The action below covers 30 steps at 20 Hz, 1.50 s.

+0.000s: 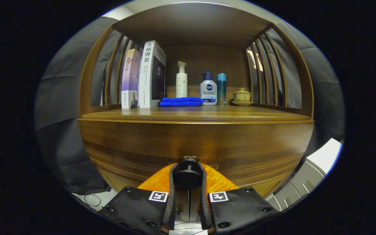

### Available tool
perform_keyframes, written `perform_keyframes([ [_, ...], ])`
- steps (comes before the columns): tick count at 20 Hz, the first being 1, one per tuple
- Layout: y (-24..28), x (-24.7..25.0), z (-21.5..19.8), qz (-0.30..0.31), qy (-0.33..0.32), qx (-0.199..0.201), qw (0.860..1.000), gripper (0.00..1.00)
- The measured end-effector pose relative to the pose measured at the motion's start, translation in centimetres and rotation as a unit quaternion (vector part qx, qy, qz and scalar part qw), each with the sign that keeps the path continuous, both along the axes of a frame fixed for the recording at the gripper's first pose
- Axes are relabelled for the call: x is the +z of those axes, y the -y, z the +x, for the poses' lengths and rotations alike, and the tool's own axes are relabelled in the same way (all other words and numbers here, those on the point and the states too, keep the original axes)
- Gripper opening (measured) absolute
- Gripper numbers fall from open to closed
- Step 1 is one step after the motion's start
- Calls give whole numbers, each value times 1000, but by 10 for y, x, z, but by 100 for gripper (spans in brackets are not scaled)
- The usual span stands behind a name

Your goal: Pull open the drawer, take out the items inside it, and place them on the countertop above the cabinet.

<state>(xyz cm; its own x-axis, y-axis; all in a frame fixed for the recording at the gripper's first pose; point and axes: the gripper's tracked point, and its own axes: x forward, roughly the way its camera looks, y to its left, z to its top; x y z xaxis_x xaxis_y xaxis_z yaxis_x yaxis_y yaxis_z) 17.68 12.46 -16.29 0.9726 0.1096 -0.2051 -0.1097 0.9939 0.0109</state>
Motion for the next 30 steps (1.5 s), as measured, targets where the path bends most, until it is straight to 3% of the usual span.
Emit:
perform_keyframes([
  [6, 0, -2, -5, -4, -4, 1, 1000, 26],
  [30, 8, -12, -119, -14, -16, 17, 1000, 26],
])
